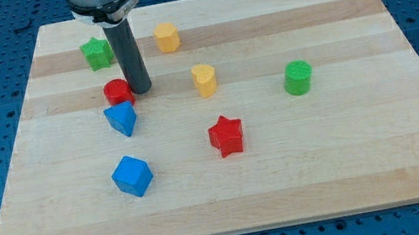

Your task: Slide red circle to the center left

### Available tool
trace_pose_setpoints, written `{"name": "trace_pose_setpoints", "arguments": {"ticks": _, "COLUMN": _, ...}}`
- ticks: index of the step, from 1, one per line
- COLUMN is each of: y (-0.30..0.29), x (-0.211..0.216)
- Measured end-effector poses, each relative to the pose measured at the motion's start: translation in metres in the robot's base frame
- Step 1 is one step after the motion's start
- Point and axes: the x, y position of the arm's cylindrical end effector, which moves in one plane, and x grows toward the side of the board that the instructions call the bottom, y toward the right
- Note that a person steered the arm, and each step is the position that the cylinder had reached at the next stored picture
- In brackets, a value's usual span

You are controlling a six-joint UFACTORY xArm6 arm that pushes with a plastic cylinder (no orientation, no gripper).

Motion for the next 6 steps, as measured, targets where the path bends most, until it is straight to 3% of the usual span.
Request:
{"name": "trace_pose_setpoints", "arguments": {"ticks": 3, "y": 0.052, "x": 0.006}}
{"name": "trace_pose_setpoints", "arguments": {"ticks": 6, "y": -0.059, "x": 0.016}}
